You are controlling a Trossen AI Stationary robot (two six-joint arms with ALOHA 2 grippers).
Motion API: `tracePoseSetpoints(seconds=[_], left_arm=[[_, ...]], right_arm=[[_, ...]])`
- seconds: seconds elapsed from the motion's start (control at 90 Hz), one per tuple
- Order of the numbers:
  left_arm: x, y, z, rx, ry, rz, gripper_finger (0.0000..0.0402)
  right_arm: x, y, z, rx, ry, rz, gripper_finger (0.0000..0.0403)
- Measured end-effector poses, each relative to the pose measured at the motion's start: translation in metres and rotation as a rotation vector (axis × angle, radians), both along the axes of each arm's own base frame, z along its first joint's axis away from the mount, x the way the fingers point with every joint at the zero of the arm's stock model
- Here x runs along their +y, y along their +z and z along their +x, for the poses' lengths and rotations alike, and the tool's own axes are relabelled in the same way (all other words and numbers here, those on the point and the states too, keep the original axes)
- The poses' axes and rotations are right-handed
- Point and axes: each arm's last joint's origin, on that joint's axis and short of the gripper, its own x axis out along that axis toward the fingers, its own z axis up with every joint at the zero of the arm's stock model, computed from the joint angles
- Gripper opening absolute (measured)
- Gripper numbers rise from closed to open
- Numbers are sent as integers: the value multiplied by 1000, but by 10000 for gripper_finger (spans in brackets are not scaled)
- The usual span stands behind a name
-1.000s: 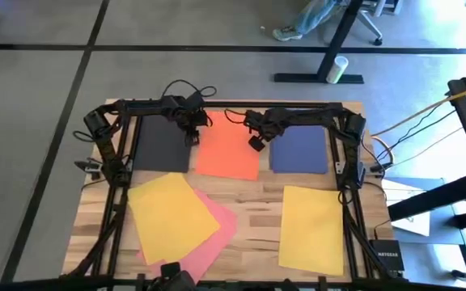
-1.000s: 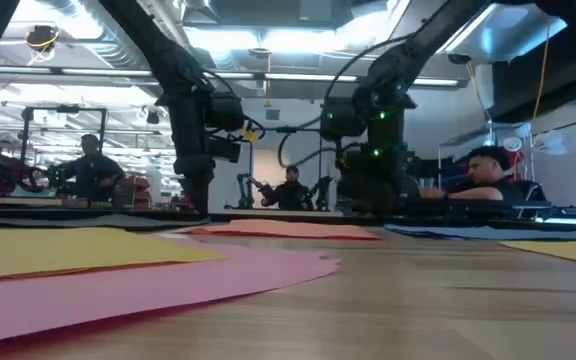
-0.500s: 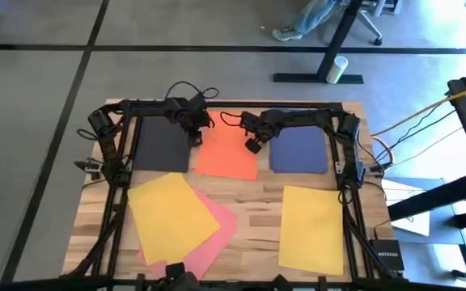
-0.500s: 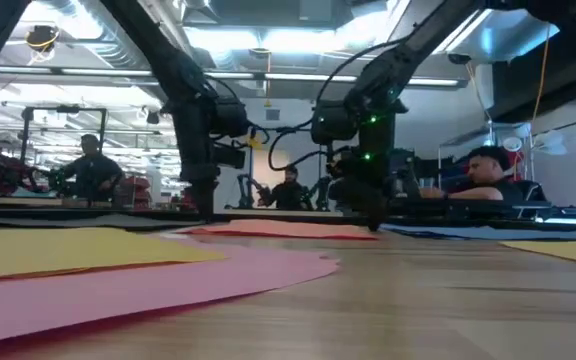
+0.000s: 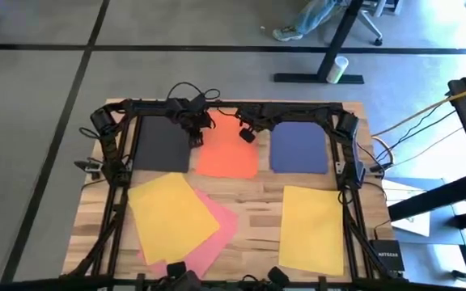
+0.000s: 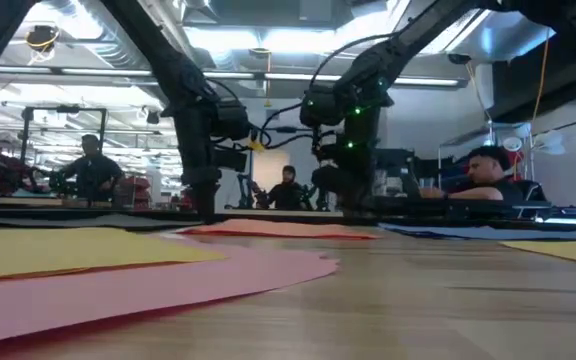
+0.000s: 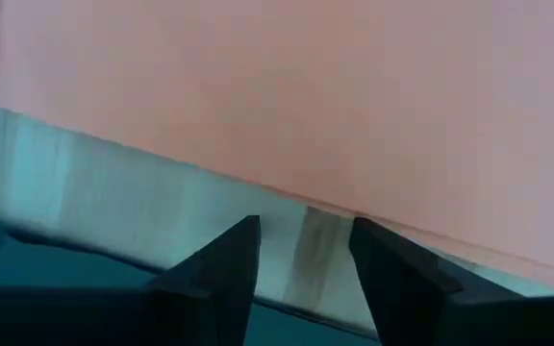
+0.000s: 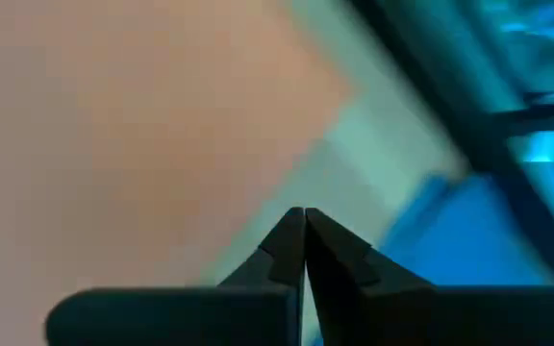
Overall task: Organize paper
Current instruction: Stack the orange paper on top of the other orange paper, then stack the yellow on top of the other yellow paper
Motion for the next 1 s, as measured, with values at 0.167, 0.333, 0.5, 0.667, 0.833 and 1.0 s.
tracePoseSetpoints(seconds=[0.167,0.333,0.5,0.667,0.833,1.0], left_arm=[[-1,20,2,-22,5,23,155],[-20,62,-4,-94,-5,64,155],[-62,111,-11,-207,-56,101,155],[-125,134,-15,-322,-151,72,155],[-185,126,-16,-338,-229,-27,155],[-237,104,-22,-293,-211,-77,155]], right_arm=[[22,34,10,87,-27,-66,0],[72,66,24,141,20,-174,0],[126,75,25,160,65,-253,0],[181,79,9,174,69,-321,0],[239,75,-12,133,99,-333,0],[289,56,-35,51,158,-264,0]])
